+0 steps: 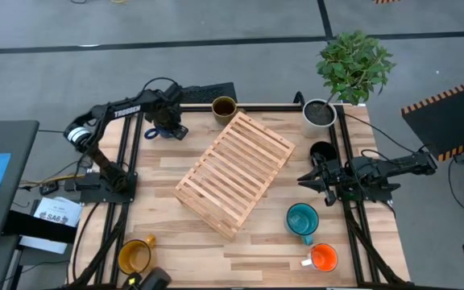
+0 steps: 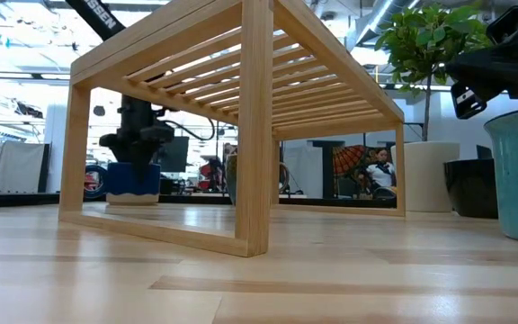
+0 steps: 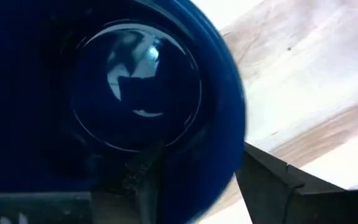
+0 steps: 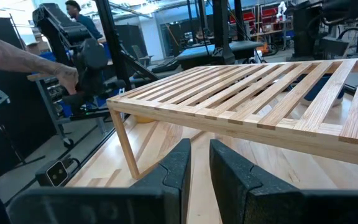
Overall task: Place coffee mugs
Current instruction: Put the dark blue mug on the shelf
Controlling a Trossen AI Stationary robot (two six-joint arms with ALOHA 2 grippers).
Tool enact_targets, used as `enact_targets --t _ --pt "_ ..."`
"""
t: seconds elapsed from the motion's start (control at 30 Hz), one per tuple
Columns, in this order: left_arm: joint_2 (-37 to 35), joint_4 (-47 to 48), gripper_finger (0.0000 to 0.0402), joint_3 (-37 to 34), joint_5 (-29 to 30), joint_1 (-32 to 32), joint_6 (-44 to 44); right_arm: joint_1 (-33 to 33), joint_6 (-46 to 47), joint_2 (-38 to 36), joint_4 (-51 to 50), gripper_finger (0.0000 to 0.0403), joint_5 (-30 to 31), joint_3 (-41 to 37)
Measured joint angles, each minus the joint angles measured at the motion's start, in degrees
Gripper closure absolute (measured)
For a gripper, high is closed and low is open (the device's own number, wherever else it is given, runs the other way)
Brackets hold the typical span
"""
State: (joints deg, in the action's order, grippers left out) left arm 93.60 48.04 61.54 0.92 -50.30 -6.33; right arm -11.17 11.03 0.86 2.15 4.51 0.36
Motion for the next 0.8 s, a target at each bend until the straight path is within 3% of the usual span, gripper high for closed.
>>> enact_targets --t 0.13,0.3,0.33,0.6,0.8 --pt "0.14 0.51 0.0265 0.0 1.51 0.61 -0.81 0.0 0.0 0.0 0.0 0.0316 0.0 -0.02" --pt "-2.02 4.45 0.0378 1.33 1.11 0.86 0.52 0.0 0.0 0.0 0.0 0.0316 0.0 -0.02" --pt "-2.66 5.75 0.0385 2.11 0.58 0.99 -0.07 0.01 0.0 0.0 0.0 0.0316 0.0 -0.01" --pt "-12.16 17.09 0.0395 14.29 1.85 5.87 1.8 -0.01 0.0 -0.01 0.0 0.0316 0.0 -0.01" --pt "-15.42 28.39 0.0396 29.1 1.63 19.48 -1.96 0.01 0.0 0.0 0.0 0.0316 0.0 0.0"
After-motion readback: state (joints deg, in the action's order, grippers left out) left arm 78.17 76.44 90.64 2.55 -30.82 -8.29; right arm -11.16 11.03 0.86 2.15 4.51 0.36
